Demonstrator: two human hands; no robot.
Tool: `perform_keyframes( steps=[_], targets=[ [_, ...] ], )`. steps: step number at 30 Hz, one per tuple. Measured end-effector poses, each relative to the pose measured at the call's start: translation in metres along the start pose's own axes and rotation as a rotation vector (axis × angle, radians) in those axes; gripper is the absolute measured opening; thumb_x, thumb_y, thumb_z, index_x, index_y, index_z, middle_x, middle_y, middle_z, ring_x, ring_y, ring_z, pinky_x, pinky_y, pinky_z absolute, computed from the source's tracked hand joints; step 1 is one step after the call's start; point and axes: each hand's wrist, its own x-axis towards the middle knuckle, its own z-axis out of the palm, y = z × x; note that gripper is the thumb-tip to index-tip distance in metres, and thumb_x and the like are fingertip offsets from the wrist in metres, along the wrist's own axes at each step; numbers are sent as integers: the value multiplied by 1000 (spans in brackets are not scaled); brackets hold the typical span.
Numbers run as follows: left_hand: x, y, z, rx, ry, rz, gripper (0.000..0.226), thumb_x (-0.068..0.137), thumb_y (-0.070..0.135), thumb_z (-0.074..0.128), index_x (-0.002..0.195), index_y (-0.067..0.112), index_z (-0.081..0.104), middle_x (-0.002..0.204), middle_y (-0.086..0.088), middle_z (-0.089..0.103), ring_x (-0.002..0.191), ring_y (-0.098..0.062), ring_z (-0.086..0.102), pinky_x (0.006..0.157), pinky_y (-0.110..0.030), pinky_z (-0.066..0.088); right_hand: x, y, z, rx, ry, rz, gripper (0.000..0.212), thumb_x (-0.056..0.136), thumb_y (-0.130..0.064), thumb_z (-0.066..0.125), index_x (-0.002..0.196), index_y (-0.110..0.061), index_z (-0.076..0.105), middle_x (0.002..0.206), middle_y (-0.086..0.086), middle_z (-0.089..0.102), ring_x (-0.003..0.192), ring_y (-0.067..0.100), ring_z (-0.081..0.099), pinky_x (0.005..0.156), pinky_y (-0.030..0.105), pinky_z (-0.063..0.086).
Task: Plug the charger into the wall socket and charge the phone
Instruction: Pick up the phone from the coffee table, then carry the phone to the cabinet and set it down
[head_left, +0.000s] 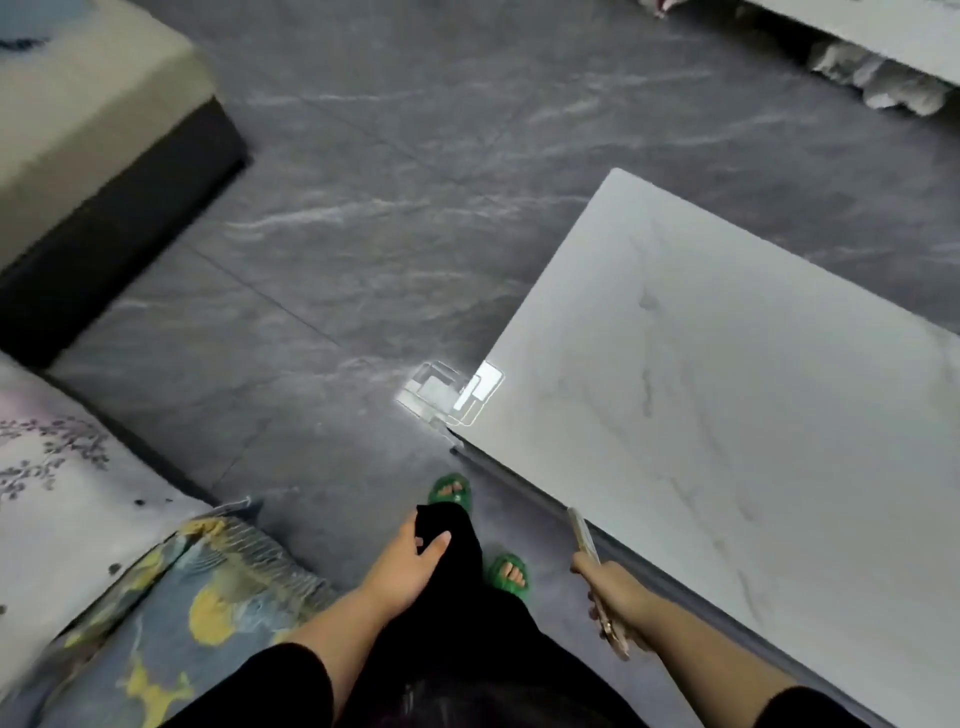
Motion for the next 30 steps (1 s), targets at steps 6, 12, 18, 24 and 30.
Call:
perform_keyframes(
  steps=[6, 12, 18, 24, 30],
  targets=[
    [-15, -46, -65, -194, 158, -142, 60, 94, 34, 52, 144, 7, 32, 131, -16, 57, 120, -28, 55, 100, -30, 41, 10, -103, 62, -253, -147, -174, 24, 70, -28, 57, 72, -11, 41, 69, 12, 36, 63, 22, 36, 59, 33, 27],
    [-5, -85, -161, -489, 196, -204, 33, 97, 20, 50, 118, -4, 55, 111, -24, 62, 101, -35, 61, 91, -38, 49, 31, -218, 128, -307, -160, -284, 42, 66, -48, 50, 90, -13, 54, 78, 3, 40, 62, 17, 41, 50, 24, 33],
    [23, -85, -259, -545, 112, -223, 16, 96, 16, 50, 97, 3, 58, 79, -12, 56, 60, -15, 47, 49, -21, 37, 56, -290, 156, -115, -115, -122, 33, 58, -45, 61, 76, -19, 51, 66, 2, 42, 48, 15, 42, 46, 22, 31],
    [87, -12, -340, -446, 76, -125, 12, 97, 15, 49, 102, 5, 54, 88, -9, 55, 65, -12, 47, 46, -12, 40, 68, -309, 139, 71, -8, -5, 44, 59, -48, 64, 90, -17, 61, 78, 6, 51, 60, 19, 49, 58, 27, 38],
    [169, 119, -398, -327, -8, 7, 28, 97, 18, 47, 123, 7, 51, 111, -10, 56, 98, -22, 54, 63, -22, 36, 88, -318, 90, 306, 113, 106, 45, 68, -43, 63, 102, -14, 58, 88, 7, 47, 74, 21, 49, 60, 28, 38]
  ],
)
